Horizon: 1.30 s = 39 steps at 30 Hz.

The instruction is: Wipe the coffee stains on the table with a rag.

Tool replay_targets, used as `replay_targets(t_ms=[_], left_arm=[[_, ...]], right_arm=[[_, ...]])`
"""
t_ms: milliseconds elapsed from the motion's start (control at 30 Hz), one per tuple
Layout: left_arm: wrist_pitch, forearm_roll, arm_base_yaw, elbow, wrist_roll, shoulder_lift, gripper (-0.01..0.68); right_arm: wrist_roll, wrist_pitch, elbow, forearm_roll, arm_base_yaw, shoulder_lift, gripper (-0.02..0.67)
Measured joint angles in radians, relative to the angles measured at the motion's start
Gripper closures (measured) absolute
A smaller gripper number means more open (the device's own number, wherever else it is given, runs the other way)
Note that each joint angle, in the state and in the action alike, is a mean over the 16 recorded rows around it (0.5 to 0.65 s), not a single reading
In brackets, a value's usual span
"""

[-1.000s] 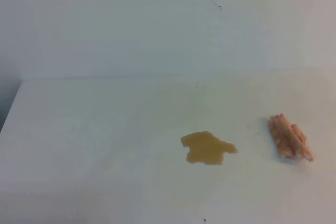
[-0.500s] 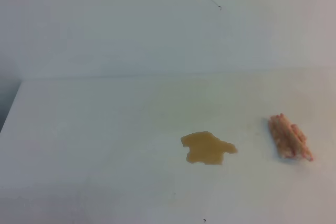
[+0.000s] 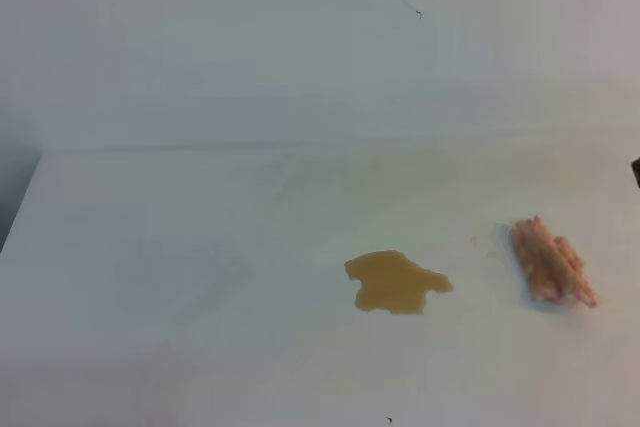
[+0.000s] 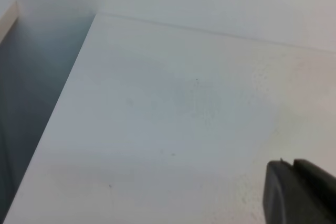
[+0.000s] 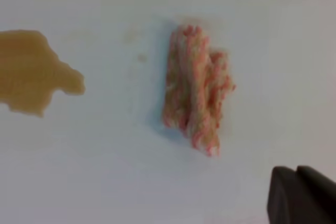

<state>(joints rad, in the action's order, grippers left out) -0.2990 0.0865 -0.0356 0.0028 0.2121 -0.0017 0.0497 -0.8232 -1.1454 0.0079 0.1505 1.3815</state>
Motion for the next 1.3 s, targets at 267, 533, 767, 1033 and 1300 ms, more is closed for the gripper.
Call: replay_targets(t_ms=[267,533,767,1033,1300], left_arm=[[0.000,0.000,0.000,0.003,0.000,0.000,0.672],[0.002,0.000,0.000,0.000,0.000,0.002,0.672],[0.002,0.000,0.000,-0.003,0.000,0.002,0.672],[0.001,0.000,0.000,-0.003,0.000,0.002,0.672],[0.001,0.000,0.000,-0.003,0.000,0.002,0.672]], right_arm=[[0.034,-0.123,-0.152,0.086,0.000,0.188,0.591],[0.075,-0.130,-0.211,0.148,0.000,0.321,0.321],[0.087,-0.085,-0.215,0.157,0.000,0.415,0.086],[0.095,-0.030,-0.220,0.150,0.000,0.513,0.033],[0.101,0.009,-0.225,0.142,0.000,0.592,0.108]])
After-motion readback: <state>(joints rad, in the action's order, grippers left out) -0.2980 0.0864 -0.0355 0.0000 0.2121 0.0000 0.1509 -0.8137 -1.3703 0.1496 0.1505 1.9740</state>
